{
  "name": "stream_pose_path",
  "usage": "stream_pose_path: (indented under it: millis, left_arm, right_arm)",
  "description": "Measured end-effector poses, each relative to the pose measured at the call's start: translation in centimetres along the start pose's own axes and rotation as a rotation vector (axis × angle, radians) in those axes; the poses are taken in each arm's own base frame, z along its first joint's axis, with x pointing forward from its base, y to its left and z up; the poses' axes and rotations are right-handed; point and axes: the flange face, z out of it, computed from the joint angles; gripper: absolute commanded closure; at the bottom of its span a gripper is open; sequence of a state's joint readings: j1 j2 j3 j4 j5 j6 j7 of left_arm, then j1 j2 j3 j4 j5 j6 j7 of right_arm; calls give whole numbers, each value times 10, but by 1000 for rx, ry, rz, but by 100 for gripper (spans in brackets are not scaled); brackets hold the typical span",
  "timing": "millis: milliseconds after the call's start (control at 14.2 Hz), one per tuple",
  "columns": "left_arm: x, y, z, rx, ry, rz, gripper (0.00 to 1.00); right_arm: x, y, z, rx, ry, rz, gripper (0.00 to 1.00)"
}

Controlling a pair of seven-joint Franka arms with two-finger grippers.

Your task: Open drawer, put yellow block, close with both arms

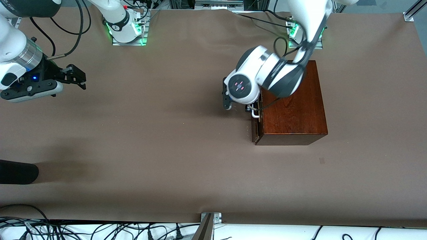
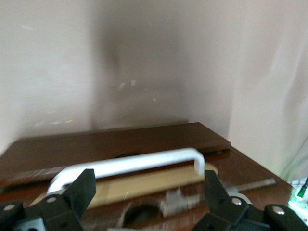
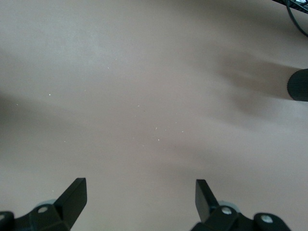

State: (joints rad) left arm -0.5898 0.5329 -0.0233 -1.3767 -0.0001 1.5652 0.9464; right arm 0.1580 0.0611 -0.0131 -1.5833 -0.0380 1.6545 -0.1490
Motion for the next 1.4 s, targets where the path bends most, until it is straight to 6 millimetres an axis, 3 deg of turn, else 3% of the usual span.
stream_pose_path:
  millis: [140, 281, 491, 632, 772, 1053, 1263, 1404]
  left_arm:
    - [-42, 5, -68, 87, 73, -45, 0]
    - [-102, 9, -122, 147, 126, -113, 0]
    - [-202, -8, -164, 214, 168, -254, 0]
    - [-264, -28, -165, 223, 195, -362, 0]
    - [-304, -41, -163, 237, 224, -489, 0]
    - [-335, -28, -162, 186, 268, -882, 0]
    - [-359, -3, -154, 121, 290, -1241, 0]
    - [-370, 16, -146, 89, 285, -1355, 0]
  right_arm:
    - [0, 0, 0, 0, 0, 0, 0]
    - [0, 0, 0, 0, 0, 0, 0]
    - [0, 0, 0, 0, 0, 0, 0]
    - [0, 0, 0, 0, 0, 1, 0]
    - [0, 1, 0, 0, 0, 1, 0]
    - [0, 1, 0, 0, -1, 3, 0]
    - [0, 3, 0, 0, -1, 5, 0]
    - [0, 3, 0, 0, -1, 6, 0]
